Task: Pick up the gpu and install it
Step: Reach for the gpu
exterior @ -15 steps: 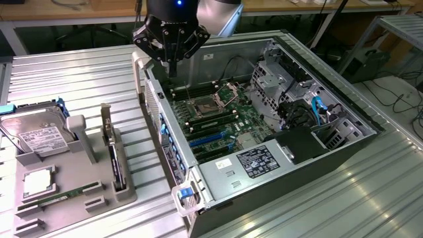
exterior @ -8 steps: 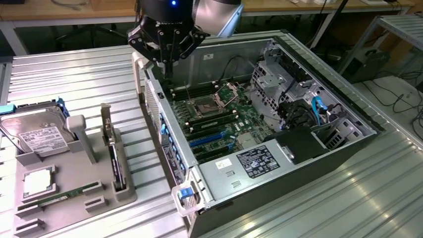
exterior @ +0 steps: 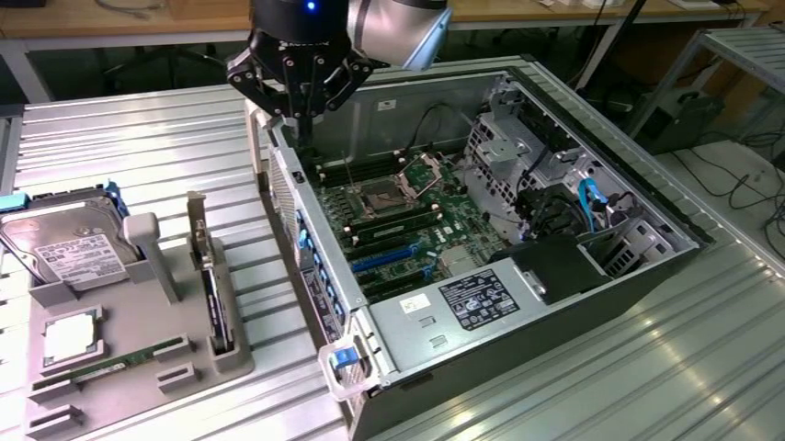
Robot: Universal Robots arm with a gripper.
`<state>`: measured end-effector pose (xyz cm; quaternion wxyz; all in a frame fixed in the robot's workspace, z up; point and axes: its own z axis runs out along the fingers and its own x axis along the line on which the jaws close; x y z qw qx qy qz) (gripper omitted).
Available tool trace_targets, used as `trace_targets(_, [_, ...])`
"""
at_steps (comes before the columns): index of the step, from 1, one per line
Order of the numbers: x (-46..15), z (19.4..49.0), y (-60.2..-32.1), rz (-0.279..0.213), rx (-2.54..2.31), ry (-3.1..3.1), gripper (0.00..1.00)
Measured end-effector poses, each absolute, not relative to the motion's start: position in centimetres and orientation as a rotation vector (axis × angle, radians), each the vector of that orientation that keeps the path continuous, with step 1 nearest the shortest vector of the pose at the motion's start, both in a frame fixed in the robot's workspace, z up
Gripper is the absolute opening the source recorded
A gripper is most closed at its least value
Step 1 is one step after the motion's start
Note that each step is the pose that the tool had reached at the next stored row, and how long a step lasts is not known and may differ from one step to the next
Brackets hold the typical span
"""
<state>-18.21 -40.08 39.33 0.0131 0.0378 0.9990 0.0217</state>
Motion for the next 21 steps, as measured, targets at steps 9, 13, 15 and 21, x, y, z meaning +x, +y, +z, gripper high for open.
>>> trace_targets(9, [-19.2, 39.3, -40.1, 0.068, 0.118, 3.112, 0.11])
trace_targets(13, [-19.7, 39.3, -40.2, 0.068, 0.118, 3.112, 0.11])
trace_targets(15, [-19.9, 39.3, -40.2, 0.068, 0.118, 3.113, 0.11])
trace_targets(21, [-20.5, 39.3, -40.2, 0.068, 0.118, 3.113, 0.11])
